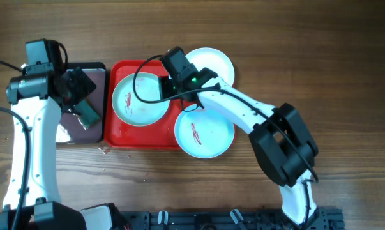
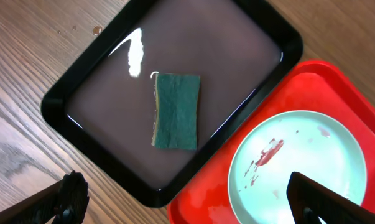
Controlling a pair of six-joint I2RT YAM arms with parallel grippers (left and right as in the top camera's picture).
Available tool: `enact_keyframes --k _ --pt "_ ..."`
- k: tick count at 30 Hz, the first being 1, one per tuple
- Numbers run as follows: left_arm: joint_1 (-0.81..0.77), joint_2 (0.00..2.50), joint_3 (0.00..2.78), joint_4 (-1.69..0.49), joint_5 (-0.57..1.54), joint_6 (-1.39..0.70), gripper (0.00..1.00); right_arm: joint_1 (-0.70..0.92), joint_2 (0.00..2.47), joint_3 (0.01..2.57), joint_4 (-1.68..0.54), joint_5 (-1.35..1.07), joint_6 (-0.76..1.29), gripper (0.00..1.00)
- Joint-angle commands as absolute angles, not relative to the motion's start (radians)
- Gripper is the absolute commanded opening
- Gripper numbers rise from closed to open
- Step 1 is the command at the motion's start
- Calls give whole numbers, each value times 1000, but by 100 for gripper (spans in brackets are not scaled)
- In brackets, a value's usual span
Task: Clean dirty plates on tray and stack at the side
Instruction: 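Grasp the green sponge with the left gripper and lift it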
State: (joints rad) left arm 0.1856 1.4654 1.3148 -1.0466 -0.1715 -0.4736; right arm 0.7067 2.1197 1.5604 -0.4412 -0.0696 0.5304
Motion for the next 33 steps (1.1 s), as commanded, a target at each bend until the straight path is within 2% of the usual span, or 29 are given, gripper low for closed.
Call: enact_keyframes --k 1,9,15,18,26,28,31,33 --pt "188 1499 1333 -1043 -193 -479 100 704 2173 1577 -435 -41 553 47" --pt "189 1548 1333 -1036 -193 -479 100 704 2229 1577 -421 -76 580 41" --pt "209 1568 1333 -1026 -193 -480 100 704 2235 1577 -434 -75 657 19" --pt "231 1592 1327 -1015 -192 -480 100 704 2235 1576 -437 -76 659 4" --pt "295 1701 1287 -919 -191 -487 100 709 2235 1575 -474 -74 682 5" --pt "295 1740 1281 -873 -177 -482 93 709 2235 1575 -473 -74 680 5" --pt "292 1800 1281 -820 -157 -479 72 709 2235 1575 -473 -74 681 5" --pt "289 1835 1281 -802 -134 -480 69 709 2235 1575 -473 -74 681 5"
